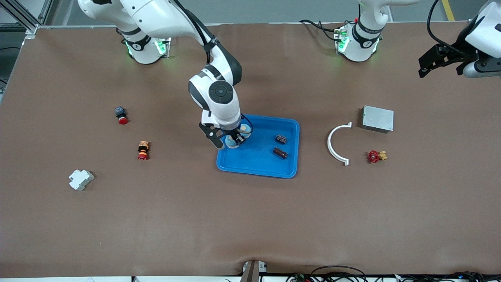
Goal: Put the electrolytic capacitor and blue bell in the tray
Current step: 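Carry the bell over the blue tray with the right gripper, then lower the bell into the tray beside the first bell and open the right gripper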
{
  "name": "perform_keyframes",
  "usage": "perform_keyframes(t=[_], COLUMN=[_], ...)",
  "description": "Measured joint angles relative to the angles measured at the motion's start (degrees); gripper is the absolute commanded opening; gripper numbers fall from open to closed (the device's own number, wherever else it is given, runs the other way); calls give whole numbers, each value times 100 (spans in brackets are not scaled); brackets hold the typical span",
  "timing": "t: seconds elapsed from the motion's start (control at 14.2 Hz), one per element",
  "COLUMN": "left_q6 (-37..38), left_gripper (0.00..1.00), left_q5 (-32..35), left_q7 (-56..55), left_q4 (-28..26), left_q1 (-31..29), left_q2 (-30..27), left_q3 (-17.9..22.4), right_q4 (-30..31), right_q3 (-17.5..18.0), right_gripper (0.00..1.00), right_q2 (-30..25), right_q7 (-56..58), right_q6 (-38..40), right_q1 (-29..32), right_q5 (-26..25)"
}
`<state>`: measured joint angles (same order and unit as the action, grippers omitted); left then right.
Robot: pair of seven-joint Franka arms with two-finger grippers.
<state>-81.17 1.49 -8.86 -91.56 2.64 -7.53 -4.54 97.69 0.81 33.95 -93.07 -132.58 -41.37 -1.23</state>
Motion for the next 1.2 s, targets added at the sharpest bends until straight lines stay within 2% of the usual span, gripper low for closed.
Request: perform_keyframes(t=[0.35,1.2], left_q6=[-2,1], left_gripper=[100,100], left_q5=[0,0], left_q7=[0,0], left_q4=[0,-8], left_q1=[0,-5], left_q2=[0,7], left_q3=[0,-92], right_q4=[-357,-750], right_q3=[-6,-34], right_gripper=[0,0], right_q2=[405,850], right_q7=[-266,-429], right_q6=[1,3], right_q1=[-73,-77], right_q5=[-124,-252])
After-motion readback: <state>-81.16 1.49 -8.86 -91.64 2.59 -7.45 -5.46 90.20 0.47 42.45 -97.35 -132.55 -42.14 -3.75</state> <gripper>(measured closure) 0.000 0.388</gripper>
